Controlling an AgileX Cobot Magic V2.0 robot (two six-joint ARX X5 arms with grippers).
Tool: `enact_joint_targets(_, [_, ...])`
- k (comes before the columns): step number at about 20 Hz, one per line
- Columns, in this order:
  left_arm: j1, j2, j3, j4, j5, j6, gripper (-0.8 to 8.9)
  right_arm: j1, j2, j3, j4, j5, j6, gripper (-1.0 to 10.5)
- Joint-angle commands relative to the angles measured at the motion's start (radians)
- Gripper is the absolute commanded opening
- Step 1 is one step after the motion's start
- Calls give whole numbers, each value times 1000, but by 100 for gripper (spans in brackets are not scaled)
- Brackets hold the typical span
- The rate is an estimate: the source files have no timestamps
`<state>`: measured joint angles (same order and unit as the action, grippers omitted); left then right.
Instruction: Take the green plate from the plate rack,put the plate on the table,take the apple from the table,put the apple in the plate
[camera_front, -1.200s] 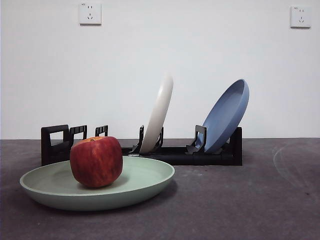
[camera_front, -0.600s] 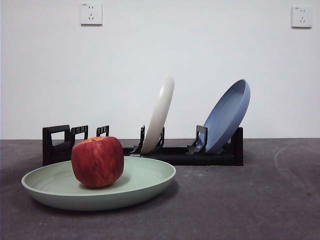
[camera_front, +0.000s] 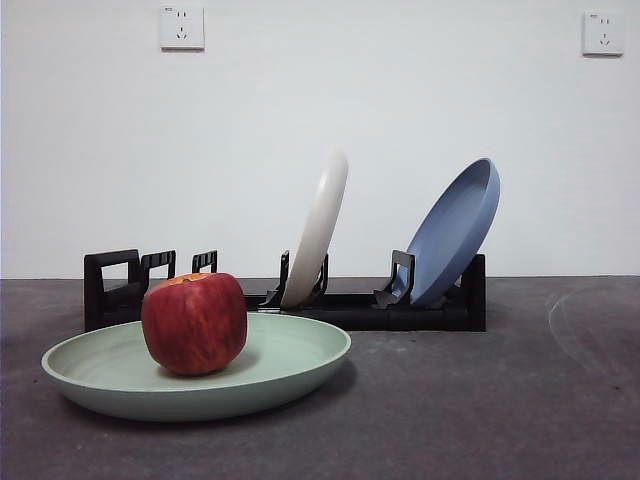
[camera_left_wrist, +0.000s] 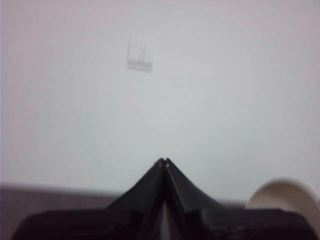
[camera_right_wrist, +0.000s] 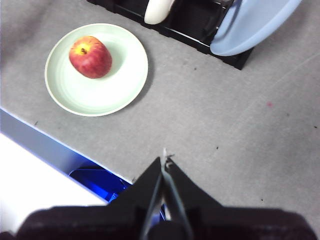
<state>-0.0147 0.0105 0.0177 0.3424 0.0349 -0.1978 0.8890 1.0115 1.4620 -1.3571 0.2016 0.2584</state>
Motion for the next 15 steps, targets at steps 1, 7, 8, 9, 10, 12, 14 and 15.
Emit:
enact_joint_targets(1, [6, -4, -6, -86, -10, 56, -4, 0, 0, -7, -21, 1, 6, 0])
enact_joint_targets(7, [6, -4, -7, -529, -40, 139, -3, 0, 0, -7, -21, 16, 6, 0])
enact_joint_targets(8, [5, -5, -5, -517, -25, 148, -3, 0, 0, -7, -21, 16, 6, 0])
enact_joint_targets(9, [1, -5, -5, -517, -20, 148, -4, 0, 0, -7, -21, 16, 6, 0])
enact_joint_targets(10, [0, -5, -5, -517, -3, 146, -3, 0, 0, -7, -21, 16, 6, 0])
enact_joint_targets(12, [0, -5, -5, -517, -1, 147, -3, 0, 0, -7, -21, 20, 6, 0])
enact_joint_targets(14, [0, -5, -5, -517, -2, 147, -4, 0, 0, -7, -21, 24, 6, 0])
enact_joint_targets(15, [0, -5, -5, -517, -2, 147, -3, 0, 0, -7, -21, 26, 6, 0])
